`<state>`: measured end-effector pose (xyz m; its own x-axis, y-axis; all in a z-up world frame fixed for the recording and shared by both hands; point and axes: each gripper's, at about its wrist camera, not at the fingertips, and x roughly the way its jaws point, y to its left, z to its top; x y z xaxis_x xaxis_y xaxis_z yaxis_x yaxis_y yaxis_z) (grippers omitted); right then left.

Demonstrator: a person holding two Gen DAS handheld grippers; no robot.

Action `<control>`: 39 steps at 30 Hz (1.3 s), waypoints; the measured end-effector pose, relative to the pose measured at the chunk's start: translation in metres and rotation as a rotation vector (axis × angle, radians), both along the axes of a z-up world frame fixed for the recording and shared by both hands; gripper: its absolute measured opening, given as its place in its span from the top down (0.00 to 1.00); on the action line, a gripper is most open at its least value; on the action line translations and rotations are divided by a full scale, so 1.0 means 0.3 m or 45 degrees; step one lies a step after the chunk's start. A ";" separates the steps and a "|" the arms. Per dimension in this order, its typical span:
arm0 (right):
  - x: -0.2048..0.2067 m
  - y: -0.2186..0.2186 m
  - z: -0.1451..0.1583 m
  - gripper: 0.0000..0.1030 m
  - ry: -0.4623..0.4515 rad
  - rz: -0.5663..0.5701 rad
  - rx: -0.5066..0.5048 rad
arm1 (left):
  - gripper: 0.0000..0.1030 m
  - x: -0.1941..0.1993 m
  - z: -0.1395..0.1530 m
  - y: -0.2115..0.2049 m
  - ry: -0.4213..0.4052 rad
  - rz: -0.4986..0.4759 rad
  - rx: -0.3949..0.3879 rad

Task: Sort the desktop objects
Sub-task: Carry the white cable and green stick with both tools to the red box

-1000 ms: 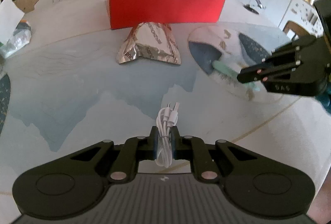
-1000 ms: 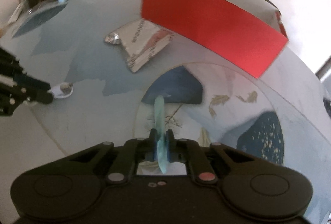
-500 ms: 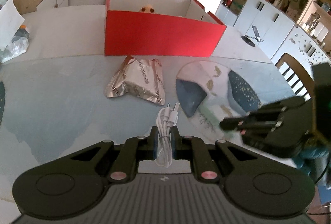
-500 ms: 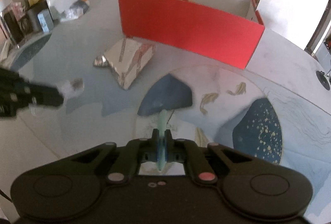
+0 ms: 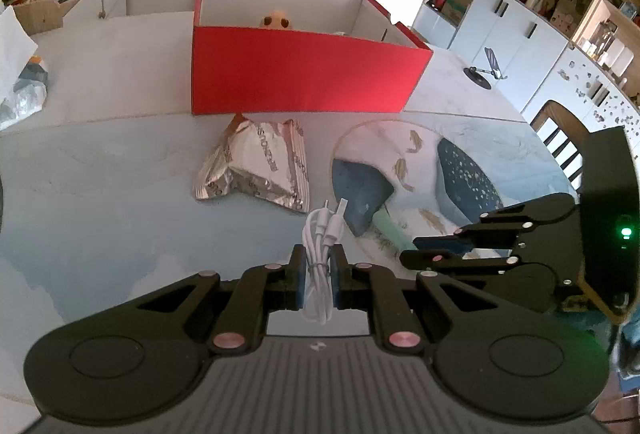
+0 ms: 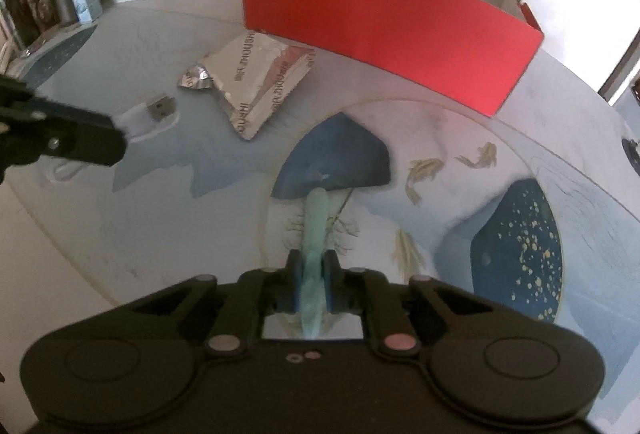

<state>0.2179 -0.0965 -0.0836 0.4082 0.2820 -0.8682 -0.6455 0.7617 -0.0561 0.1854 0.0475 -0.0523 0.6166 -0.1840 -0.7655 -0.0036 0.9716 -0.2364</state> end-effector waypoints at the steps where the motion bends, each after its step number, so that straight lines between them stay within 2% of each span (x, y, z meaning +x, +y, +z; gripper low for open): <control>1: -0.001 -0.001 0.010 0.91 -0.007 -0.003 0.009 | 0.89 0.004 0.005 -0.002 -0.001 0.000 0.000; 17: 0.097 -0.063 0.325 0.91 -0.092 -0.122 0.259 | 0.89 0.120 0.159 -0.059 -0.102 -0.028 0.003; 25: 0.177 -0.079 0.421 0.91 -0.159 -0.154 0.315 | 0.89 0.221 0.262 -0.067 -0.180 0.000 0.029; 39: 0.317 -0.048 0.534 0.91 -0.237 -0.165 0.394 | 0.89 0.412 0.378 -0.025 -0.238 0.064 0.093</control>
